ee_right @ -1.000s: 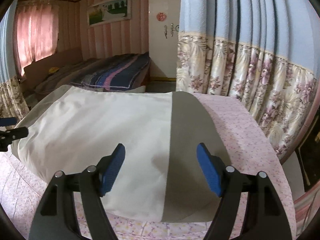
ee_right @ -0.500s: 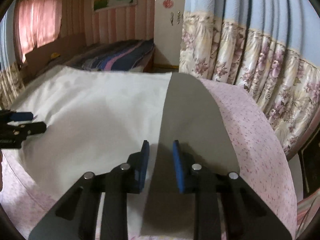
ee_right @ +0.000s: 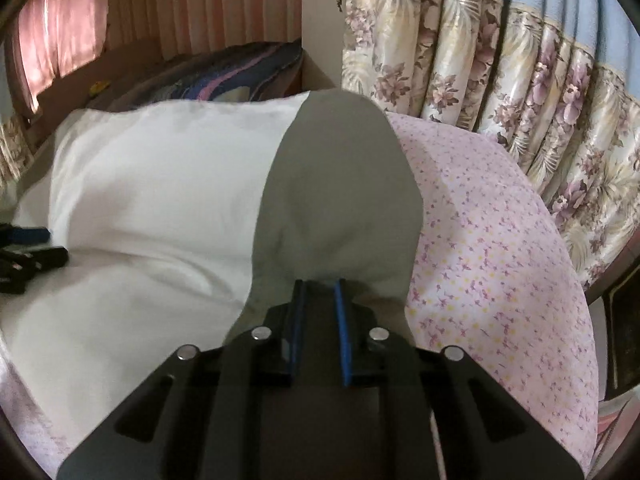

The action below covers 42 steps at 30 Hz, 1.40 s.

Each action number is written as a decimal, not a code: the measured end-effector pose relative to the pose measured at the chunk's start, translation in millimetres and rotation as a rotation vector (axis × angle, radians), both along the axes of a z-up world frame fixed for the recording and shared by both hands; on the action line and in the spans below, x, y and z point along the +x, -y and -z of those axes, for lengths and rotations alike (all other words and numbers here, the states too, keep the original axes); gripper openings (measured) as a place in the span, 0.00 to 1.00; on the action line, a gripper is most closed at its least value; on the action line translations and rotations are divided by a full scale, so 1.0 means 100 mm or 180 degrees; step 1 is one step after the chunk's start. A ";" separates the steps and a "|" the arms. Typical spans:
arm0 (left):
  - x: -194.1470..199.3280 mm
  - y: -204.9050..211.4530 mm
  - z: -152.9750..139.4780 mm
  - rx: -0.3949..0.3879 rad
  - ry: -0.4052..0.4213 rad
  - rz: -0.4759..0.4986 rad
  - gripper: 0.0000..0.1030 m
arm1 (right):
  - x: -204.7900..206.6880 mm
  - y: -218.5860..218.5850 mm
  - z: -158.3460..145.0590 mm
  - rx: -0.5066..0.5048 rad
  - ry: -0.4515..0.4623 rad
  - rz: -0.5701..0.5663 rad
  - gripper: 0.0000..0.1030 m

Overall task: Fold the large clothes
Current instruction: 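Press the white jacket panel flat with the left gripper while the right gripper grasps the olive edge, then lift the olive jacket edge with the right gripper and fold it over the body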

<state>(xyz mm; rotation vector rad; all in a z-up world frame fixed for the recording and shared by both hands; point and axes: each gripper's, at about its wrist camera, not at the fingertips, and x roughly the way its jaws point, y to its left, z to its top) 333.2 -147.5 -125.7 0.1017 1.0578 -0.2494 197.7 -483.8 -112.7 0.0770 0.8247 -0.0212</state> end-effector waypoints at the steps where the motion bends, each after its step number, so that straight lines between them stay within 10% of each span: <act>1: -0.01 -0.01 -0.04 -0.0027 0.0015 -0.0014 0.84 | -0.11 0.12 -0.11 0.0278 0.0090 0.0080 0.21; 5: -0.18 -0.07 -0.29 -0.0232 0.0113 -0.0112 0.83 | -0.49 0.50 -0.34 0.0845 0.0391 0.0425 0.60; 11: -0.60 0.14 -0.58 -0.0482 0.0235 0.0169 0.88 | -0.74 0.73 0.01 0.1611 0.0155 0.0503 0.64; 17: -0.61 0.43 -0.29 -0.0064 0.0228 0.0243 0.89 | -0.77 0.70 0.31 0.2218 -0.0027 0.0385 0.64; 30: -0.40 0.35 -0.06 -0.0073 0.0110 0.0158 0.91 | -0.40 0.26 0.31 0.1786 -0.0137 0.0210 0.64; 35: -0.40 0.37 -0.06 -0.0063 0.0102 0.0151 0.91 | -0.34 0.09 0.13 0.1492 -0.0039 0.0207 0.31; 42: -0.39 0.39 -0.04 -0.0060 0.0114 0.0152 0.90 | -0.40 -0.32 -0.54 0.1109 0.0398 -0.0041 0.16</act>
